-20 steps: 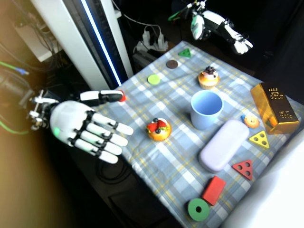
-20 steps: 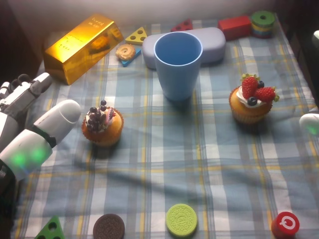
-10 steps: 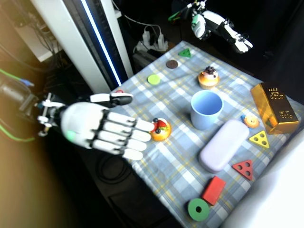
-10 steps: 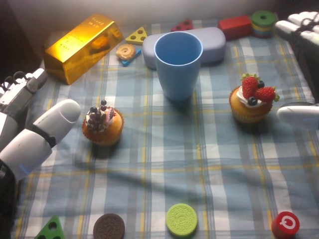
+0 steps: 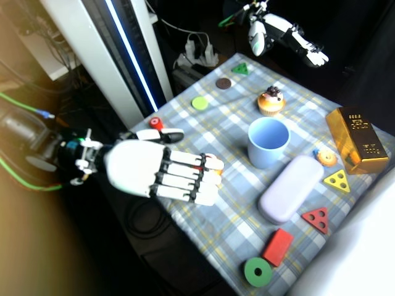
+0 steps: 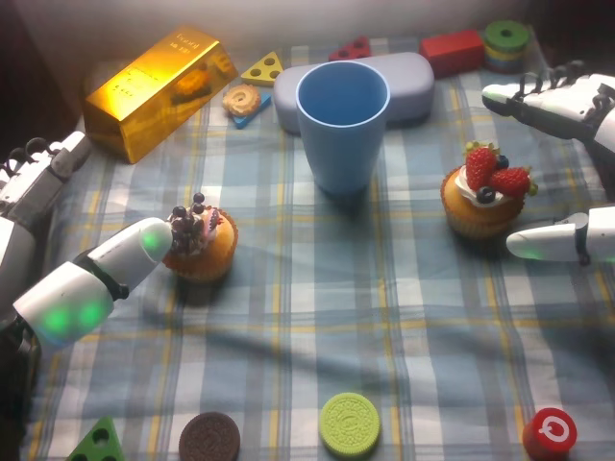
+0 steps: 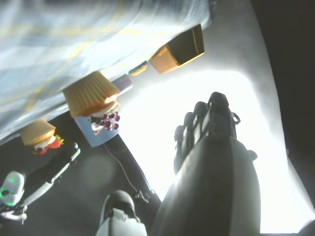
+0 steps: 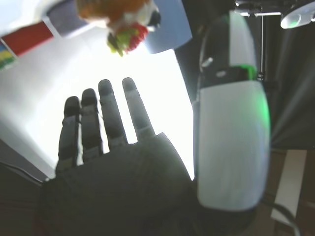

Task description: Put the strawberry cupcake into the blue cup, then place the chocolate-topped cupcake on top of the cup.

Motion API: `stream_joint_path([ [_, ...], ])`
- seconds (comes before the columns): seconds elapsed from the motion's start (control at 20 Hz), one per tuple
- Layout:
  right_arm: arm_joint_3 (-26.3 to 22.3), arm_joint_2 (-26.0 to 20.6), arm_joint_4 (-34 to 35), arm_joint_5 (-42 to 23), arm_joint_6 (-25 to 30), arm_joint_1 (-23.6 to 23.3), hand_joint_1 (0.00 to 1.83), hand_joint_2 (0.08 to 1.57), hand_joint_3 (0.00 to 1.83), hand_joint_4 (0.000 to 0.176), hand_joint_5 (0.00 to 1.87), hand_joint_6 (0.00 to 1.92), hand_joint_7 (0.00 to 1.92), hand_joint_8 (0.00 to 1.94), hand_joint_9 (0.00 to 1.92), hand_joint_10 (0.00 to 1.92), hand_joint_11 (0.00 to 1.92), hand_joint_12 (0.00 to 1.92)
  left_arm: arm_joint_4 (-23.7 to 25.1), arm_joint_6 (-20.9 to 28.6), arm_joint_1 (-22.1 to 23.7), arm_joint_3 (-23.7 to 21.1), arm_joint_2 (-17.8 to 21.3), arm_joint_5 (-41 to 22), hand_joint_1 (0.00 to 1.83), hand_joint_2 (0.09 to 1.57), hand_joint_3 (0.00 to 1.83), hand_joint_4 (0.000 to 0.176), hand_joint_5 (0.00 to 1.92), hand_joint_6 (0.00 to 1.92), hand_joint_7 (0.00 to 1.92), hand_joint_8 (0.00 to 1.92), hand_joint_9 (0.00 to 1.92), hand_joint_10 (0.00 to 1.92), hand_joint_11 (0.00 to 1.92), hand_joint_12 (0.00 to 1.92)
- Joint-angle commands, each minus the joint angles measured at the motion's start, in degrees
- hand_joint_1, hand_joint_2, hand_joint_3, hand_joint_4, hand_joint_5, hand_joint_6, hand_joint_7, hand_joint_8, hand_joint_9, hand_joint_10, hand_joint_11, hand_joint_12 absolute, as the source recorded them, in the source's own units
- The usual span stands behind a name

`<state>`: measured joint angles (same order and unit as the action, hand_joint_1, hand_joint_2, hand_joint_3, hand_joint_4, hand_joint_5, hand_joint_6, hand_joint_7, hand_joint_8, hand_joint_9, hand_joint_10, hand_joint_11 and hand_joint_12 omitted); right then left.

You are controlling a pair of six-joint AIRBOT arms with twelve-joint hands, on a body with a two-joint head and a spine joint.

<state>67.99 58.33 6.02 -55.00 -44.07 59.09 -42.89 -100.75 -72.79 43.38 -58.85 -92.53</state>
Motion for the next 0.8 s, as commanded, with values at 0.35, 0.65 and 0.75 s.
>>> stream_joint_path([
  [0.35, 2.05, 2.26, -1.80, -3.44, 0.48, -4.21, 0.58, 0.91, 0.00, 0.050, 0.31, 0.00, 0.44, 0.00, 0.57, 0.00, 0.13, 1.07, 2.36, 0.33, 0.36, -0.12, -0.18, -6.85, 0.26, 0.92, 0.00, 0.035, 0.25, 0.00, 0.18, 0.00, 0.10, 0.00, 0.00, 0.00],
  [0.65, 3.23, 4.09, -3.74, -1.59, 0.53, -5.32, 0.52, 0.89, 0.00, 0.031, 0.37, 0.00, 0.50, 0.00, 0.60, 0.00, 0.19, 1.04, 2.39, 0.33, 0.36, -0.07, -0.22, -6.85, 0.19, 0.92, 0.00, 0.039, 0.24, 0.00, 0.17, 0.00, 0.09, 0.00, 0.00, 0.00],
  [0.75, 3.85, 4.70, -3.92, -0.81, 0.74, -5.35, 0.48, 0.87, 0.00, 0.020, 0.41, 0.00, 0.54, 0.01, 0.63, 0.01, 0.26, 0.91, 2.39, 0.33, 0.34, -0.07, -0.18, -6.85, 0.17, 0.93, 0.00, 0.046, 0.23, 0.00, 0.17, 0.00, 0.10, 0.00, 0.00, 0.00],
])
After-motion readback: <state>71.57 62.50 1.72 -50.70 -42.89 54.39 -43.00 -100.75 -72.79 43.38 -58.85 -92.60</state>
